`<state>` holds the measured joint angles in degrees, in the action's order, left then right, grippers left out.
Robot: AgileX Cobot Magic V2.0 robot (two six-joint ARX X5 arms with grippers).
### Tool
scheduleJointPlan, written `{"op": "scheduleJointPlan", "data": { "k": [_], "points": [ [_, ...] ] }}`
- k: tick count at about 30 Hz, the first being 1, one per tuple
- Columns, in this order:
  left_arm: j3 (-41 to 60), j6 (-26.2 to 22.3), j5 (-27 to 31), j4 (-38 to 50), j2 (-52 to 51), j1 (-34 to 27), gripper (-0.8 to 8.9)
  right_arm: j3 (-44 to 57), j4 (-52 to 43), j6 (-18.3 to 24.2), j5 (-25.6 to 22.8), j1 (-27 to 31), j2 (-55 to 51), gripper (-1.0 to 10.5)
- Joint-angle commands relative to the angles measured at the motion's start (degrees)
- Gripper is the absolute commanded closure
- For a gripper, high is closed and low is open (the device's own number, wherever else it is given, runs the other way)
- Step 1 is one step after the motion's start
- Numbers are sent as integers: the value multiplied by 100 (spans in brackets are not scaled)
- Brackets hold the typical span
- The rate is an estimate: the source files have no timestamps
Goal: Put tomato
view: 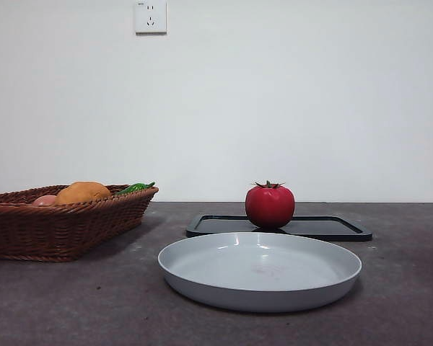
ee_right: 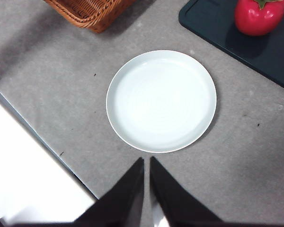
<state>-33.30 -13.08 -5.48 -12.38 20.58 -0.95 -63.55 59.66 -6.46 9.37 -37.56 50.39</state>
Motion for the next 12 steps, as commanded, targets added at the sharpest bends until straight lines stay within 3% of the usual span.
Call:
{"op": "scheduleJointPlan", "data": {
  "k": [1,12],
  "points": [
    [568,72,262,35,-389,-114,806,-52,-55,-63,0,-57,44,937],
    [2490,302,295,-9,-1808,-225,806,-52,-55,-61,0,-57,44,937]
  ]
}}
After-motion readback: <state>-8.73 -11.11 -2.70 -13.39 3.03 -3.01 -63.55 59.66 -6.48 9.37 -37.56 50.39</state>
